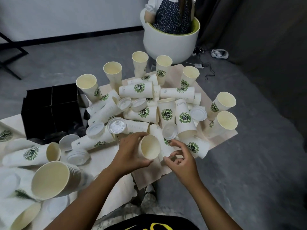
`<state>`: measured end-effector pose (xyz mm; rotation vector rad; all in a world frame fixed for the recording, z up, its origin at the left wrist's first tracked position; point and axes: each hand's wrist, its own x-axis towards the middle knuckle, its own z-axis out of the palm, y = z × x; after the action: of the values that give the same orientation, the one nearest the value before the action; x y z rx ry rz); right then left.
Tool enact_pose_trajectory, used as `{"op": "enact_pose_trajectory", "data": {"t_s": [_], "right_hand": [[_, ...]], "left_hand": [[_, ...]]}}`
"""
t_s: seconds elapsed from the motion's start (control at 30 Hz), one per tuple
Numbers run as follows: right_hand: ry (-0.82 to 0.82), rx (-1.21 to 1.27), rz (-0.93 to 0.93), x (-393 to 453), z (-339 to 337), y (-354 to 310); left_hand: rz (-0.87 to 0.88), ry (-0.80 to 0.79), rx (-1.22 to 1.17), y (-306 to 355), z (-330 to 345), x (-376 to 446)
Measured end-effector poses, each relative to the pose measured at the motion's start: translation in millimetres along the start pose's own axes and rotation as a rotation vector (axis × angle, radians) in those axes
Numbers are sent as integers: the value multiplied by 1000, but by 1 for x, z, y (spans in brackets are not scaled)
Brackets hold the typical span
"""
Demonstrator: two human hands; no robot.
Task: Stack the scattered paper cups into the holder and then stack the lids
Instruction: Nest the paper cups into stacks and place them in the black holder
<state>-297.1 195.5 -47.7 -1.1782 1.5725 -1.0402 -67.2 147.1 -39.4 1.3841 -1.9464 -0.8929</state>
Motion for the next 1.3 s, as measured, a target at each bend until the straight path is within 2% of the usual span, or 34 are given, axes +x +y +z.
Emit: {"op": "enact_pose_trajectory", "data": {"t_s": [0.17,0.4,0.53,0.77,0.93,1.3], "right_hand": [[115,-34,-21,-5,-5,-3],[383,-24,1,12,-21,-4],[469,-88,58,37,-26,9],[528,-209,113,76,-25,27],[510,-344,131,90,-17,34],[502,-327,223,100,-16,31]], "left_hand": [[-40,48,-158,8,-11,-7],[-29,92,-196,36,-17,5],[-31,93,-212,54,-12,27],[-31,72,-162,70,4,52],[-54,78,-142,74,10,60],[-94,156,-137,81,8,50]]}}
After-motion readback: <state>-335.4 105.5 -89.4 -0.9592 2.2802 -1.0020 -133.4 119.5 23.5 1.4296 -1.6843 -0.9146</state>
